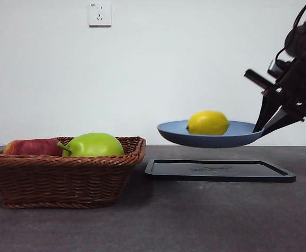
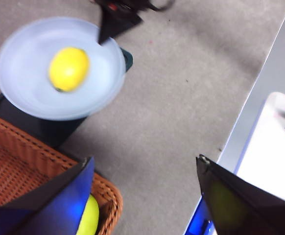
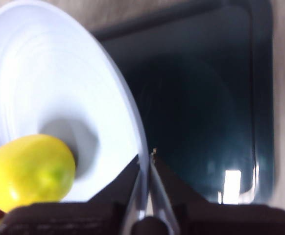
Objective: Take the lemon from the basket,put the lemon in the plate,hand out the plate
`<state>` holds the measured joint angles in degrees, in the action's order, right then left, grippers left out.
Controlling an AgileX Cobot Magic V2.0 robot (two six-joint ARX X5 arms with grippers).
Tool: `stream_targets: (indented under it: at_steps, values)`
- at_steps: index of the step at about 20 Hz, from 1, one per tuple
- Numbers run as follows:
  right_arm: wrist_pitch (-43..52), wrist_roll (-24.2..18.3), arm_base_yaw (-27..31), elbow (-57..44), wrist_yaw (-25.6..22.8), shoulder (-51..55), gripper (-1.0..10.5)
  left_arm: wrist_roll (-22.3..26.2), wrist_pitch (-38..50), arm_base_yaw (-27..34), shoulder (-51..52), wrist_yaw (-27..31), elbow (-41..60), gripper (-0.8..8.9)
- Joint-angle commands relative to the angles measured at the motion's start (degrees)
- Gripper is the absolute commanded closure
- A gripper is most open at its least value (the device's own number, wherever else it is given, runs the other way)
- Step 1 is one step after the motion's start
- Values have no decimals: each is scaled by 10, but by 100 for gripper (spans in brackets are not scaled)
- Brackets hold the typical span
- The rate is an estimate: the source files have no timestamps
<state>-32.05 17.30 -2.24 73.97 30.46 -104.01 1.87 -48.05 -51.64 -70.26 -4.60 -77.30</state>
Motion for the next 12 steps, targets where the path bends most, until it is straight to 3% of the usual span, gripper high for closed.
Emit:
stream_targets:
  at_steps: [1, 3, 9, 12]
  values:
    - [3, 10, 0, 43, 5, -49, 944, -3, 2, -3, -6, 1, -9, 451]
    - [3, 14, 0, 65, 5, -80, 944, -3, 4, -3, -6, 1, -9, 451]
    - [-15, 6, 0, 73, -58, -117, 943, -3, 5, -3, -6, 2, -9, 451]
    - [-21, -3, 0, 73, -84, -117, 820, -3, 4, -3, -6, 2, -9, 451]
